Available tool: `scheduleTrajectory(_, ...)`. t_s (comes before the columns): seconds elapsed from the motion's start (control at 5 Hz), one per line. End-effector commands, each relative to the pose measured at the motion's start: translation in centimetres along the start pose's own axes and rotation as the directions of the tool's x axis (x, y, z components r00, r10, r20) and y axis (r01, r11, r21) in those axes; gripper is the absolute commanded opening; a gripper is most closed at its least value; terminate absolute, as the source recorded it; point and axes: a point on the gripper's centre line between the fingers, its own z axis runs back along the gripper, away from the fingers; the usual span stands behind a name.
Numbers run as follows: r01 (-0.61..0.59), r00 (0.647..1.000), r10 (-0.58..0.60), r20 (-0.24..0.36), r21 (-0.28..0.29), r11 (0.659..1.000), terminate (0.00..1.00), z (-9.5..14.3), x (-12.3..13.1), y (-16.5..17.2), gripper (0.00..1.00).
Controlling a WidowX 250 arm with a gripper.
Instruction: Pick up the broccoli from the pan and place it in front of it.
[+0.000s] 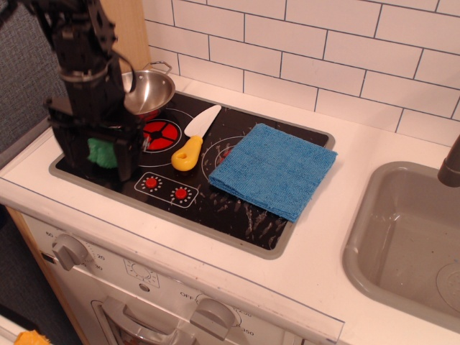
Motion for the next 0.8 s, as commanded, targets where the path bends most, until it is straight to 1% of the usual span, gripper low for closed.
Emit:
scheduleTrajectory(0.0, 0.111, 0.989, -0.11, 0.096, -0.004, 0.994, 0.0, 3.47, 0.04, -1.12, 1.0)
scheduleTrajectory(0.2, 0.225, 0.972, -0.224, 0.074, 0.001, 0.974, 0.0, 2.87, 0.83, -1.72, 1.0)
scheduleTrajectory(0.4, 0.225, 0.972, -0.224, 0.074, 0.001, 0.974, 0.0, 2.87, 0.83, -1.72, 1.0)
scheduleTrajectory(0.6, 0.225, 0.972, -0.224, 0.074, 0.001, 0.974, 1.0, 2.87, 0.83, -1.72, 1.0)
